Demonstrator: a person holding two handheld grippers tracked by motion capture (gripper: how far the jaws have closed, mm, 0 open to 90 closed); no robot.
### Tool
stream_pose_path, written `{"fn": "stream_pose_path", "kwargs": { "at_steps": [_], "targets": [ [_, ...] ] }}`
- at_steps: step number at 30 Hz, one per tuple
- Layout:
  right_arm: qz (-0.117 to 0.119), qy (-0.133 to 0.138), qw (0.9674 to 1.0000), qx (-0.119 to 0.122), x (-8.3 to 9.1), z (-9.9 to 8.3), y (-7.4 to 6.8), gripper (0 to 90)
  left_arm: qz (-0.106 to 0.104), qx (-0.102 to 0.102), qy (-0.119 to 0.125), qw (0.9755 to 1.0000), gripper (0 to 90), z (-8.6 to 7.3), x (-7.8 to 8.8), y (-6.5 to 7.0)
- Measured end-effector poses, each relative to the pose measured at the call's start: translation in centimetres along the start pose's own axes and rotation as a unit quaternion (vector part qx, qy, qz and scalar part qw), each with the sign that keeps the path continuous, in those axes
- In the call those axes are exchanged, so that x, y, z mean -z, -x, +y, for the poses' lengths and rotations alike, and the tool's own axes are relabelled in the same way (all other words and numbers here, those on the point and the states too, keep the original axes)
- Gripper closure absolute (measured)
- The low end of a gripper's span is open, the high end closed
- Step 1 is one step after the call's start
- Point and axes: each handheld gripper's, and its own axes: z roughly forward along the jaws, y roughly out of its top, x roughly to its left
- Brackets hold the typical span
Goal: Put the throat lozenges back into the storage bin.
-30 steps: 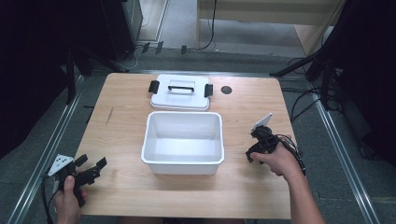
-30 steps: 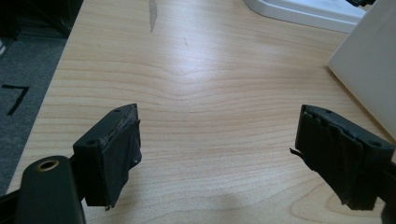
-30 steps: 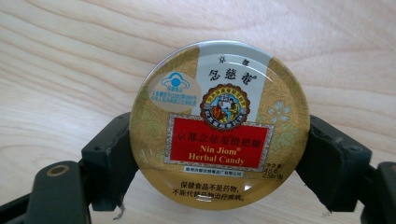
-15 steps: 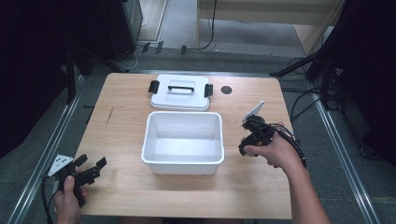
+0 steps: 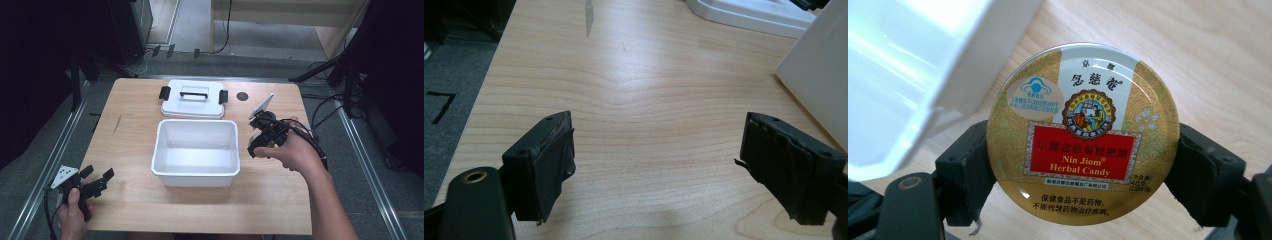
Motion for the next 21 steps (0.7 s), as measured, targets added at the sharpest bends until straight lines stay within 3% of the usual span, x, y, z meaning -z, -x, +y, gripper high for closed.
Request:
{"fn": "stream_pose_path", "kwargs": {
  "at_steps": [14, 21],
  "targets": [
    [-0.001, 0.029, 0.999, 0.034, 2.6, 1.8, -2.6, 20.4, 0.011, -0.002, 0.005, 0.9999, 14.7, 0.0, 0.0, 0.1],
    [0.013, 0.037, 0.9977, 0.056, 2.9, 2.9, -4.2, 20.4, 0.012, -0.001, 0.006, 0.9999, 14.7, 0.0, 0.0, 0.1]
  ]
}}
